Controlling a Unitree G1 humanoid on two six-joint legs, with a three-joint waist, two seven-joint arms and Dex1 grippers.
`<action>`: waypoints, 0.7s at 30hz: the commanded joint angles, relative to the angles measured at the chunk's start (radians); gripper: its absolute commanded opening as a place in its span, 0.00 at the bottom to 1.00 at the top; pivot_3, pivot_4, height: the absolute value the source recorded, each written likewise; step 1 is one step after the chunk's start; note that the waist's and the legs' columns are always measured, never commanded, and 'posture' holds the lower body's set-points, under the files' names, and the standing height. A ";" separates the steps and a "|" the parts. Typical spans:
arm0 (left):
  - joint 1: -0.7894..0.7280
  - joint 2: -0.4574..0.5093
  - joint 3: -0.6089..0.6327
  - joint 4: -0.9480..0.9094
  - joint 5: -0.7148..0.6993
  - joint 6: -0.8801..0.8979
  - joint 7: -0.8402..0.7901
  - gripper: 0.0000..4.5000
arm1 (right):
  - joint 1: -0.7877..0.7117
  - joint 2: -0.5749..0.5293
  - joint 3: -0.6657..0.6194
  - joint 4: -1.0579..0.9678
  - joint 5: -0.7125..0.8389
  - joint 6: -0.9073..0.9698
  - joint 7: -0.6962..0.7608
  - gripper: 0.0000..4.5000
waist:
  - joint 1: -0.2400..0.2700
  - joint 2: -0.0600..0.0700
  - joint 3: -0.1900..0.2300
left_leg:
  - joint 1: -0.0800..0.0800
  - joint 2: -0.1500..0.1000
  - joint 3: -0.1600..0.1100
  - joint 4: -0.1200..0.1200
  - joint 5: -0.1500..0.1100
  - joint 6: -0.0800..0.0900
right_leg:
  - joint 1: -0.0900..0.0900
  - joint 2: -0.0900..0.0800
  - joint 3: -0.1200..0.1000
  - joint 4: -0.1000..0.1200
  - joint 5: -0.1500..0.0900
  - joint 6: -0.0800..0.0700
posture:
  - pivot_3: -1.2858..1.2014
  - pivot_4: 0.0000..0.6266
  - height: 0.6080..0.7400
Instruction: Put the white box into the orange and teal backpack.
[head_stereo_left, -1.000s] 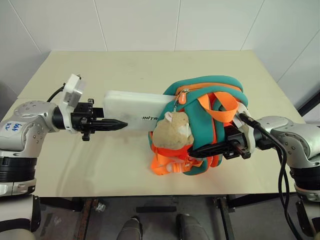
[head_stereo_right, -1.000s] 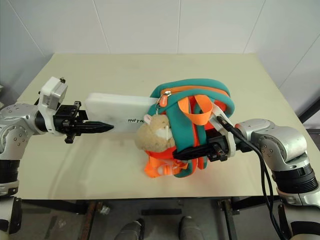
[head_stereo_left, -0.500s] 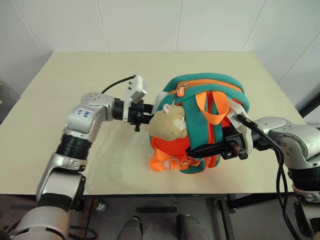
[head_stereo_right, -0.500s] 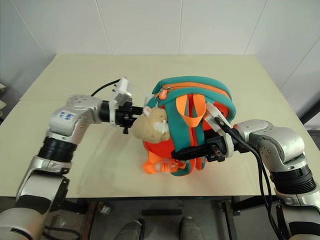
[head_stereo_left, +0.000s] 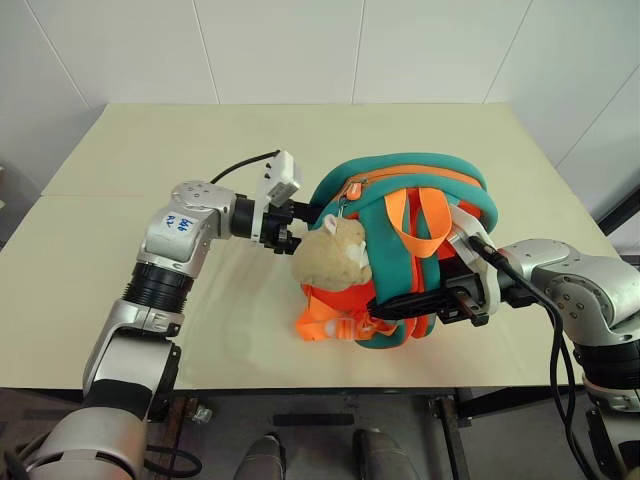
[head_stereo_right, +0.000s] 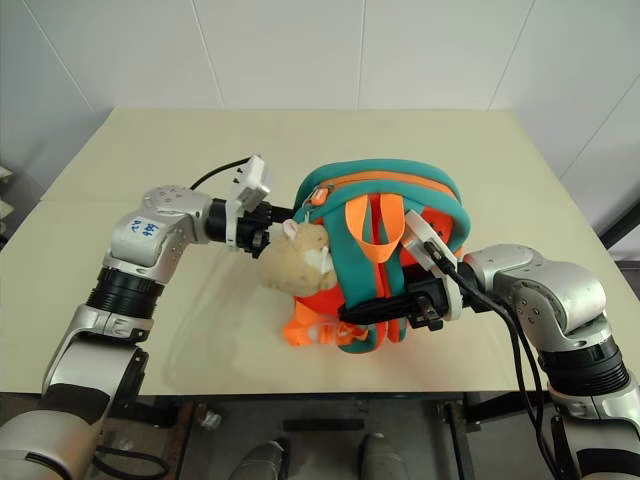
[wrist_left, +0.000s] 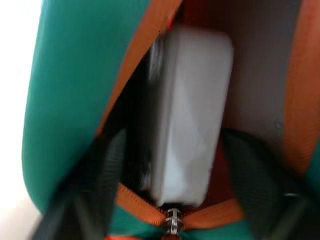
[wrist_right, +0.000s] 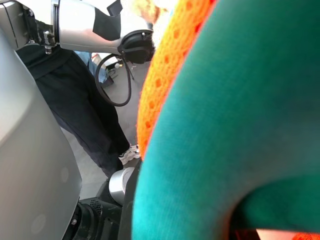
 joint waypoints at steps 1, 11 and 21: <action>0.016 0.064 0.050 -0.018 0.005 -0.060 -0.035 1.00 | -0.004 -0.002 -0.015 -0.015 0.007 -0.014 0.004 0.00 | -0.001 0.000 0.000 | 0.000 0.000 0.000 0.000 0.000 0.000 | 0.000 0.000 0.000 0.000 0.000 0.000 | 0.52 0.24 1.00; 0.295 0.310 0.186 -0.430 -0.184 0.082 -0.146 1.00 | -0.013 0.003 0.023 0.088 -0.077 -0.074 0.036 0.00 | 0.000 0.000 0.000 | 0.000 0.000 0.000 -0.002 0.000 0.000 | 0.000 0.000 0.000 -0.001 -0.001 -0.001 | 0.52 0.24 1.00; 0.366 0.179 0.250 -0.656 -0.292 0.175 0.138 1.00 | -0.027 0.005 0.057 0.160 -0.137 -0.125 0.093 0.00 | -0.001 0.000 0.000 | 0.004 0.000 0.000 0.004 0.000 0.001 | 0.007 0.000 0.000 -0.001 0.000 -0.001 | 0.52 0.24 1.00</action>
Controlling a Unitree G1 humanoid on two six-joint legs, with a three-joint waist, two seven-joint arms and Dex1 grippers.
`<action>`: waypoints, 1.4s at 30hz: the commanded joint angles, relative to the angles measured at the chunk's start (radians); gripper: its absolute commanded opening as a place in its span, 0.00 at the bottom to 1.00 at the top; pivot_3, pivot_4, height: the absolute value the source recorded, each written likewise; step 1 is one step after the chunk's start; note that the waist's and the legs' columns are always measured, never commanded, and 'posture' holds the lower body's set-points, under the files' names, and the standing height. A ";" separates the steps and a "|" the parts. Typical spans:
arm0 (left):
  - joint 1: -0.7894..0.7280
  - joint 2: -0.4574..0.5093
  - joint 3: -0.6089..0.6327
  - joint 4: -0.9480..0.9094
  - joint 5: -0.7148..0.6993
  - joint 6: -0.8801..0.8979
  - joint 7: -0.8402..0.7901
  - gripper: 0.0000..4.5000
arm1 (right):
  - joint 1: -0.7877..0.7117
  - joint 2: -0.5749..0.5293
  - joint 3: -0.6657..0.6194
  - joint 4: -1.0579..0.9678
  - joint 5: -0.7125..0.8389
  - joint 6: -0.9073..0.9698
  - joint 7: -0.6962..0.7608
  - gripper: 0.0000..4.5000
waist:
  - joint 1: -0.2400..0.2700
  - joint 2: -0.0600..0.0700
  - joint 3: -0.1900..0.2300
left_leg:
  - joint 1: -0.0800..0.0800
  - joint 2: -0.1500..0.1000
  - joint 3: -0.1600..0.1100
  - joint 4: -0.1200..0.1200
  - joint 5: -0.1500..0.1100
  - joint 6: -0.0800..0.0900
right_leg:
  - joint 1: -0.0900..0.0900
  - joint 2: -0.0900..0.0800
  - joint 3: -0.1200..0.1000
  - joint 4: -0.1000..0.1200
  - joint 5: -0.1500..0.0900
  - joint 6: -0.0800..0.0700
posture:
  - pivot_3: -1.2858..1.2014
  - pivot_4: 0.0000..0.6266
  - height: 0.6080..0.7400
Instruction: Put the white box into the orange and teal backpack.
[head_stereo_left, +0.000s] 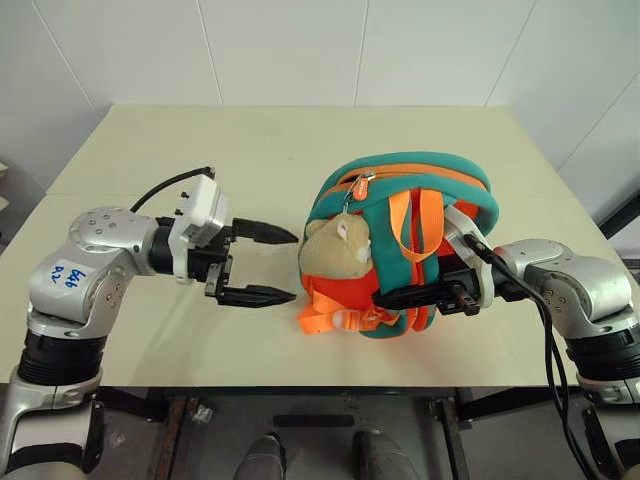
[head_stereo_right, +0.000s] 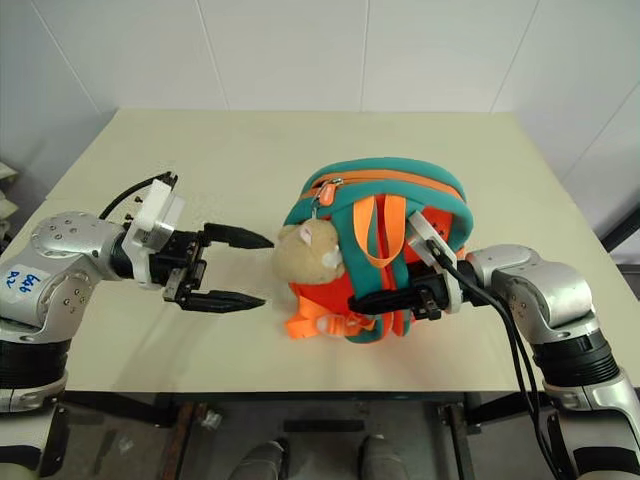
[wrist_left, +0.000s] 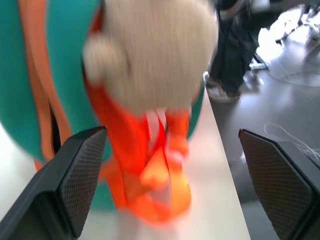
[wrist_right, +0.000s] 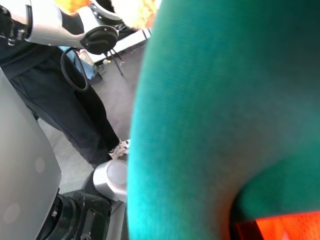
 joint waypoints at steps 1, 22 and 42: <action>0.011 -0.045 0.022 -0.051 -0.027 -0.001 0.090 1.00 | -0.014 -0.002 0.011 -0.005 -0.013 -0.009 0.022 0.00 | -0.002 0.000 0.000 | 0.000 0.000 0.000 0.001 0.000 0.000 | 0.000 0.000 0.000 0.000 0.000 0.000 | 0.52 0.24 1.00; 0.034 -0.162 -0.035 -0.002 -0.001 -0.096 0.150 0.50 | 0.014 0.004 -0.002 -0.032 -0.008 -0.006 0.008 0.00 | 0.000 0.000 0.000 | 0.000 0.000 0.000 0.001 0.000 0.000 | 0.002 0.000 0.000 -0.001 0.001 0.000 | 0.52 0.24 1.00; 0.043 0.178 0.156 0.266 0.005 -0.101 0.048 0.20 | 0.056 0.013 -0.035 -0.058 0.006 -0.006 -0.042 0.00 | -0.005 0.000 0.000 | 0.002 0.000 0.000 -0.001 -0.002 0.001 | 0.001 0.000 0.000 -0.002 0.000 -0.001 | 0.52 0.24 1.00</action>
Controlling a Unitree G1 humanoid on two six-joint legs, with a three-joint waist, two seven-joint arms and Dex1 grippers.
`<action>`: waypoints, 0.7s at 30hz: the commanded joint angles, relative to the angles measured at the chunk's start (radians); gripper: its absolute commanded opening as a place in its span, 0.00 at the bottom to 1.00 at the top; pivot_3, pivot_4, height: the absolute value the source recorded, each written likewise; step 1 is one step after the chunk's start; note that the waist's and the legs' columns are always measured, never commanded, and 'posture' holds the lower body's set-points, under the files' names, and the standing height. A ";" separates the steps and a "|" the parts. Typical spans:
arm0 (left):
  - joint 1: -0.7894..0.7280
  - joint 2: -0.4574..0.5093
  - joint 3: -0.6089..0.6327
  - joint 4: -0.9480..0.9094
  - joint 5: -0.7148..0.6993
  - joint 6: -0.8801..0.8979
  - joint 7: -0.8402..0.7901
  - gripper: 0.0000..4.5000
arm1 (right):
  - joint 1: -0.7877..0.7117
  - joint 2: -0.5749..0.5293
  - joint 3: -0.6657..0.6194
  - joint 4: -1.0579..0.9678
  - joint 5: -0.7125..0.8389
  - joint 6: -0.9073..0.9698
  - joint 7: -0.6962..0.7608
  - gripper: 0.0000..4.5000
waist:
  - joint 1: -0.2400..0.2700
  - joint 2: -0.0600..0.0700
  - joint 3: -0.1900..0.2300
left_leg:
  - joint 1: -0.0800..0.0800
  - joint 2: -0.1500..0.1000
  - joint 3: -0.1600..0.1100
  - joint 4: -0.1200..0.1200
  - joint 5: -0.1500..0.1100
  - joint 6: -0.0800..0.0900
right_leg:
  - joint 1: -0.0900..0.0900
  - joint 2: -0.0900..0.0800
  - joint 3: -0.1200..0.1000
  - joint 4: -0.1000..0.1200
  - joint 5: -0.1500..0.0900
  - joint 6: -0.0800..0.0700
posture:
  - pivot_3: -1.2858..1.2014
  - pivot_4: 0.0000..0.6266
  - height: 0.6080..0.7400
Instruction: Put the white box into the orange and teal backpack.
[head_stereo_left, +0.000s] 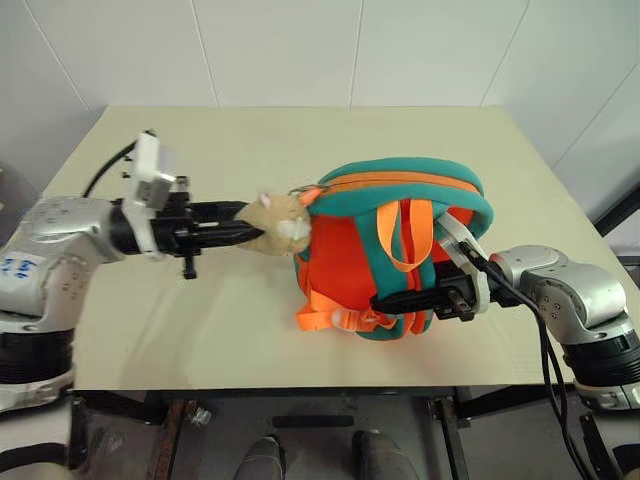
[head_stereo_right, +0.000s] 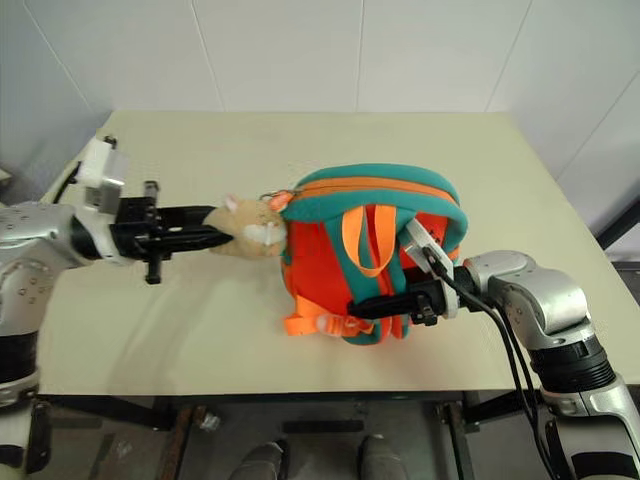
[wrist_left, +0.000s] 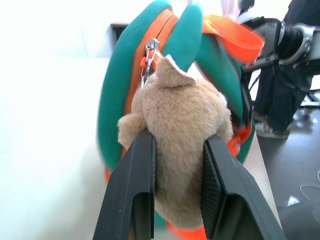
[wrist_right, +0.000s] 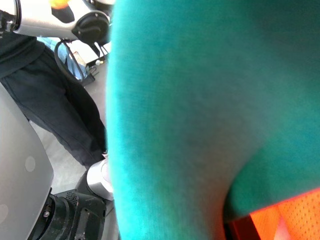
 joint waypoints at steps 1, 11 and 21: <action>0.023 -0.001 0.006 0.115 0.091 -0.113 -0.002 0.20 | 0.005 0.002 -0.027 -0.025 0.015 0.004 -0.015 0.00 | 0.004 0.000 0.000 | 0.000 0.000 0.000 0.000 0.000 0.000 | 0.000 0.000 0.000 0.000 0.000 0.000 | 0.52 0.24 1.00; 0.068 -0.205 -0.171 0.384 0.282 -0.362 -0.005 0.20 | 0.024 0.015 -0.046 -0.045 0.032 0.013 -0.066 0.00 | 0.004 0.000 0.000 | -0.001 0.000 0.000 0.001 -0.001 0.000 | 0.000 0.000 0.000 -0.001 0.000 0.001 | 0.52 0.24 1.00; 0.111 -0.302 -0.261 0.488 0.390 -0.471 0.007 0.20 | 0.079 0.106 -0.100 -0.029 -0.028 -0.101 -0.213 0.00 | 0.009 0.001 -0.001 | 0.000 -0.001 0.000 0.003 -0.001 0.001 | 0.002 -0.001 0.000 0.000 0.001 0.001 | 0.52 0.24 1.00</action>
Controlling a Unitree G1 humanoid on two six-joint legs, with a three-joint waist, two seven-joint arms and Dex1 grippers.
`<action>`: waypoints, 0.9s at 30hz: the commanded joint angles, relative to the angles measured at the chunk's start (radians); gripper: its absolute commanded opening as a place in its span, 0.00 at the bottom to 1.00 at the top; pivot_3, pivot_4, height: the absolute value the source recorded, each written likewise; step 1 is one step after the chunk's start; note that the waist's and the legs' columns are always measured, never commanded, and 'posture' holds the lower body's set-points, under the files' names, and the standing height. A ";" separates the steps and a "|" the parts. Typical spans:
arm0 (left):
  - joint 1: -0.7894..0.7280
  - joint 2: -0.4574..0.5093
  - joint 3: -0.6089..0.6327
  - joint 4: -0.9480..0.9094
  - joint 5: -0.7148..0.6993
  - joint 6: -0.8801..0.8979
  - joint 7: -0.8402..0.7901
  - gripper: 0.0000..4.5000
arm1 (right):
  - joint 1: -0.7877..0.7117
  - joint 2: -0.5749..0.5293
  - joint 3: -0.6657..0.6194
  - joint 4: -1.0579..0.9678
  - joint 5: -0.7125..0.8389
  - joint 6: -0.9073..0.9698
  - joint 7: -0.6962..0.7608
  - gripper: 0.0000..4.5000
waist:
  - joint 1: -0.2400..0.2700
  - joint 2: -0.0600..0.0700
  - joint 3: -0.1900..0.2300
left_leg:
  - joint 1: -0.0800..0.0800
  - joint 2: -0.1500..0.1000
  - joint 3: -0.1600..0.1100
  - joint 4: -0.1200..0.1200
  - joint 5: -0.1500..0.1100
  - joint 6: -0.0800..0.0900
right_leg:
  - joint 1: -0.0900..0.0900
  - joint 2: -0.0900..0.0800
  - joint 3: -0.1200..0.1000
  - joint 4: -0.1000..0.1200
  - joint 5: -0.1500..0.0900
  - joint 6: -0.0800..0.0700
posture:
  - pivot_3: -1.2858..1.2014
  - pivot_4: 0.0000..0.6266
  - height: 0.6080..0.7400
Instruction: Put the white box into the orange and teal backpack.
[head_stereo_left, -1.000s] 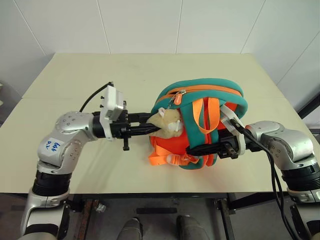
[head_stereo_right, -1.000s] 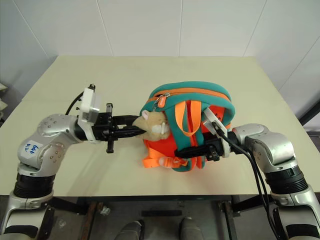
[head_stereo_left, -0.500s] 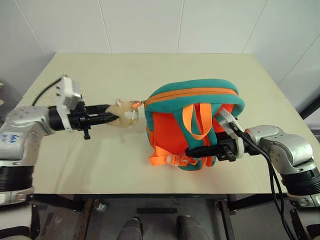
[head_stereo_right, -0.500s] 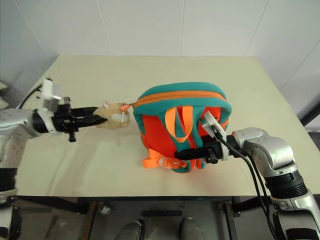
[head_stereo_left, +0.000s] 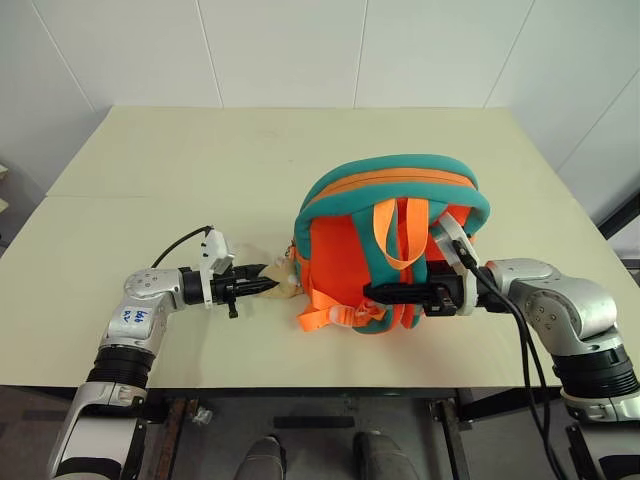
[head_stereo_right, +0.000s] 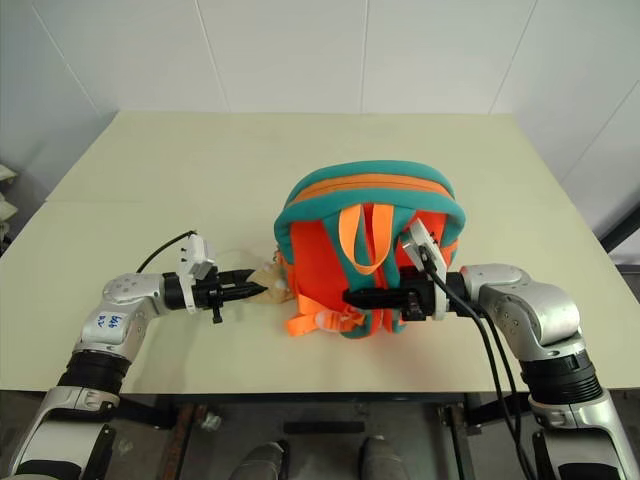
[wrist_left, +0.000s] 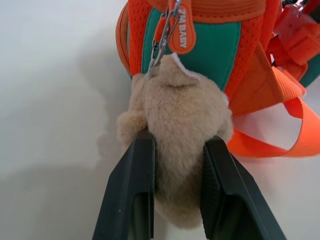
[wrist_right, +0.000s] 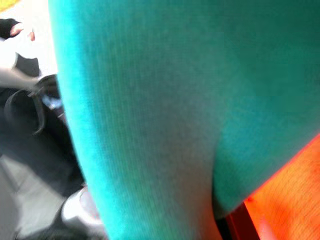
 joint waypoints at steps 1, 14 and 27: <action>0.056 0.035 -0.021 -0.056 0.036 0.074 0.009 0.20 | 0.032 0.003 -0.042 -0.028 -0.050 -0.108 -0.031 0.07 | 0.000 0.000 0.000 | 0.000 0.000 0.000 0.000 0.000 0.000 | 0.001 0.000 0.000 -0.001 0.000 0.000 | 0.52 0.24 1.00; 0.283 0.270 0.189 -0.534 -0.144 0.338 0.002 1.00 | 0.207 -0.167 -0.242 -0.126 -0.038 -0.191 0.013 0.99 | 0.000 0.000 0.000 | 0.000 0.001 0.000 -0.006 -0.002 0.000 | 0.000 0.000 0.000 -0.005 -0.002 -0.002 | 0.52 0.24 1.00; 0.302 0.329 0.290 -0.618 -0.203 0.371 0.004 1.00 | 0.193 -0.270 -0.310 0.248 -0.241 -0.564 0.101 0.99 | -0.006 0.001 0.001 | 0.001 0.001 0.002 -0.006 -0.002 0.001 | 0.000 0.000 0.001 -0.006 -0.005 -0.009 | 0.52 0.24 1.00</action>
